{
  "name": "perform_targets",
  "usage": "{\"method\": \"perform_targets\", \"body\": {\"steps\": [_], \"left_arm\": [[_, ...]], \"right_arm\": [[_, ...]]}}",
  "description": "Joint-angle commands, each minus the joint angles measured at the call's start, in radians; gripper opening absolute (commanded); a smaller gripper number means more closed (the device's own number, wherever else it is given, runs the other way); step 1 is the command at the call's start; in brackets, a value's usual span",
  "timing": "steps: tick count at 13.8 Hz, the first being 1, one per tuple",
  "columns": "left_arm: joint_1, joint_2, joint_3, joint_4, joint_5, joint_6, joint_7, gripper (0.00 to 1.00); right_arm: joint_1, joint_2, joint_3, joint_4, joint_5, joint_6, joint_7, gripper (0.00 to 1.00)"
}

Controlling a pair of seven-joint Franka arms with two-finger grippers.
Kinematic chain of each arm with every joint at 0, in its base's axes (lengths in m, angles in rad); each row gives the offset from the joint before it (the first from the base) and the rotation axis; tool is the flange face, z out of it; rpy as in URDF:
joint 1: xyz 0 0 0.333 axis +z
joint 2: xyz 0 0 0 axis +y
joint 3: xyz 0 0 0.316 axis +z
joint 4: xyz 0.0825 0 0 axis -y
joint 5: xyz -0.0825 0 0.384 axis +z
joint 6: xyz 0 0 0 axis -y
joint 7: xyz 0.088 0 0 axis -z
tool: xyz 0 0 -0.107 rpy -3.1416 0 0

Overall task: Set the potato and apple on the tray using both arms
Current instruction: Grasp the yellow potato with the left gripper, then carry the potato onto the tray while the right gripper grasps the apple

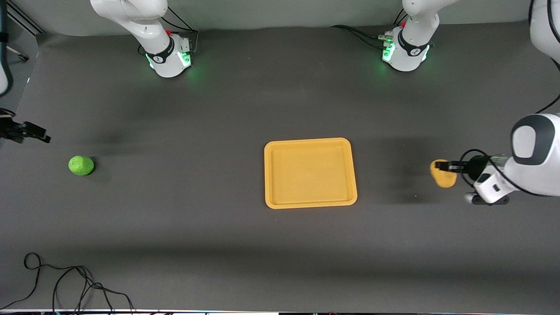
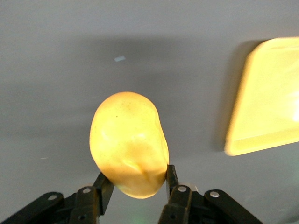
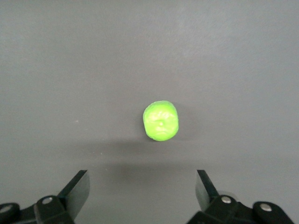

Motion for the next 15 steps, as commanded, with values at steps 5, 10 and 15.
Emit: {"method": "perform_targets", "body": {"steps": [5, 10, 15], "left_arm": [[-0.308, 0.089, -0.054, 0.000, -0.052, 0.124, -0.249, 0.00], [-0.413, 0.189, -0.043, -0.008, 0.027, 0.220, -0.322, 0.00], [-0.416, 0.219, -0.043, -0.012, 0.058, 0.235, -0.334, 0.00]], "right_arm": [[0.002, 0.237, -0.014, 0.003, 0.233, 0.179, -0.204, 1.00], [0.000, 0.354, -0.014, 0.014, 0.350, 0.268, -0.322, 1.00], [-0.001, 0.427, -0.006, 0.034, 0.381, 0.314, -0.328, 1.00]]}}
